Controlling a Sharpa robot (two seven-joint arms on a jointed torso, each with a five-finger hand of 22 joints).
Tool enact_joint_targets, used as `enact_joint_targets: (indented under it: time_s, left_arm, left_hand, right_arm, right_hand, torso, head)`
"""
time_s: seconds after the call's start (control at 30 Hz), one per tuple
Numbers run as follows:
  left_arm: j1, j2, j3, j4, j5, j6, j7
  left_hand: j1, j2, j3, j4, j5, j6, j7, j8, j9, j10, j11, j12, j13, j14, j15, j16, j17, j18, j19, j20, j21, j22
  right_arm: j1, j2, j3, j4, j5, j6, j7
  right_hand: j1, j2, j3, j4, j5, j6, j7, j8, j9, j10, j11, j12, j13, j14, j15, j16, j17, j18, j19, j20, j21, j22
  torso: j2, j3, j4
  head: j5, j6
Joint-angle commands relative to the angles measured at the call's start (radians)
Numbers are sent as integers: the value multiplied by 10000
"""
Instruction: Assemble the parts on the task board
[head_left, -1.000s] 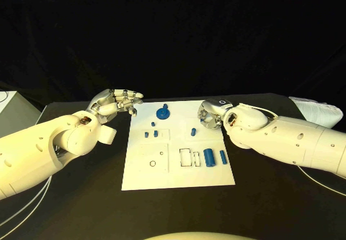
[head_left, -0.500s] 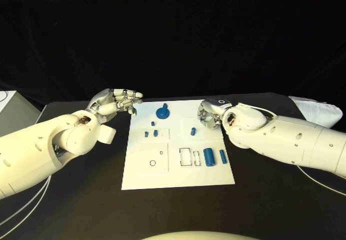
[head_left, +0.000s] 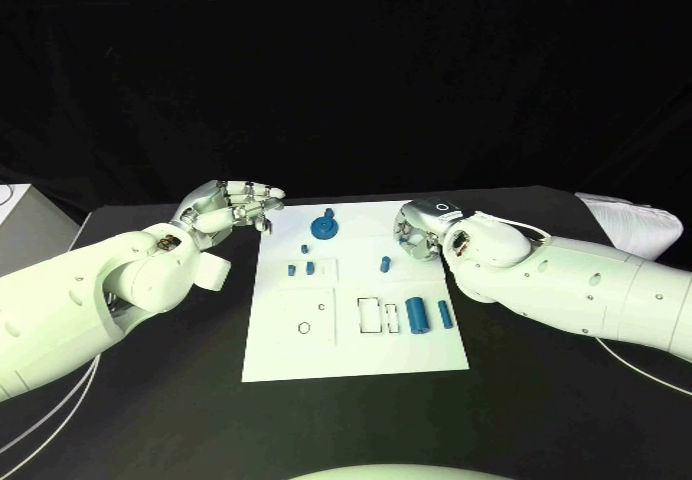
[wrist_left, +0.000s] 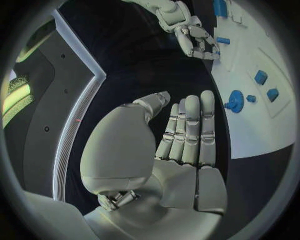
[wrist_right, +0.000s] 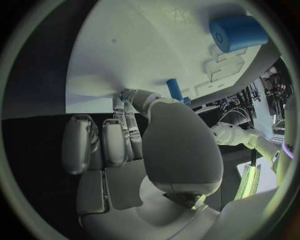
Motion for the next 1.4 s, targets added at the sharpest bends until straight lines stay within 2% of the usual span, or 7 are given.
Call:
enact_joint_targets:
  time_s: [0.03,0.43,0.77,0.87,1.0,1.13,1.4]
  left_arm:
    - [-21,23,9,-6,-55,116,21]
    - [-45,30,9,-88,-61,106,14]
    - [-102,52,9,-126,-57,53,26]
    - [-128,78,9,-118,-49,31,31]
    - [-149,115,9,-90,-45,-4,35]
    - [-164,146,9,-72,-33,-69,44]
    - [-177,186,9,-42,28,-202,72]
  left_hand:
    - [114,-25,-63,-26,8,-94,33,-71,-14,-104,22,37,2,-38,28,-66,-13,67,81,11,-70,-15]
    - [124,-27,-73,-20,9,-121,47,-83,-19,-134,35,33,-3,-36,37,-69,-17,65,97,15,-84,-27]
    - [128,-30,-79,-16,9,-136,54,-90,-22,-149,42,30,-5,-35,42,-70,-18,64,105,18,-91,-33]
    - [128,-30,-79,-16,9,-136,54,-90,-22,-149,42,30,-5,-35,42,-70,-18,64,105,18,-91,-33]
    - [128,-30,-79,-16,9,-136,54,-90,-22,-149,42,30,-5,-35,42,-70,-18,64,105,18,-91,-33]
    - [134,-27,-84,-11,10,-151,61,-96,-24,-165,48,30,-7,-35,47,-72,-20,63,113,21,-101,-42]
    - [142,-19,-83,-7,15,-159,65,-99,-26,-175,52,30,-8,-36,50,-74,-22,63,119,23,-107,-47]
  right_arm:
    - [-10,-52,1,93,-231,-677,-220]
    - [-14,-380,43,568,-233,-1482,-241]
    - [15,-879,155,1641,-197,-1738,-215]
    - [-13,-896,165,2149,-163,-1739,-166]
    - [-99,-824,167,2668,-202,-1746,-119]
    - [-210,-633,152,3055,-346,-1748,-78]
    - [-591,-6,63,3278,-577,-1708,50]
  right_hand:
    - [37,127,44,-64,-20,48,-16,46,17,276,-215,46,62,384,-84,57,14,-76,75,-36,54,28]
    - [7,117,64,-84,-31,57,-13,63,39,299,-216,38,66,395,-86,107,65,-92,96,-39,129,110]
    - [-1,112,72,-93,-35,60,-14,69,47,307,-218,34,67,399,-86,128,89,-96,101,-39,150,133]
    - [-5,107,82,-104,-36,61,-15,74,54,313,-219,30,68,400,-86,136,90,-100,105,-40,167,152]
    - [-6,108,89,-109,-34,60,-15,75,57,313,-219,27,68,399,-87,134,82,-94,97,-40,146,130]
    - [-6,108,97,-115,-29,56,-14,75,60,312,-218,23,68,396,-87,127,65,-94,97,-41,149,133]
    - [-9,109,119,-131,-13,47,-10,76,68,308,-214,11,66,390,-86,119,38,-89,87,-41,132,117]
  torso:
    - [-3,-3,5]
    - [-10,-8,-5]
    - [-19,-7,-28]
    - [-11,4,-22]
    - [-24,-14,-8]
    - [-32,-26,-10]
    - [-37,-34,-3]
  head:
    - [-2,20]
    - [23,63]
    - [105,85]
    - [205,101]
    - [286,107]
    - [493,97]
    - [907,3]
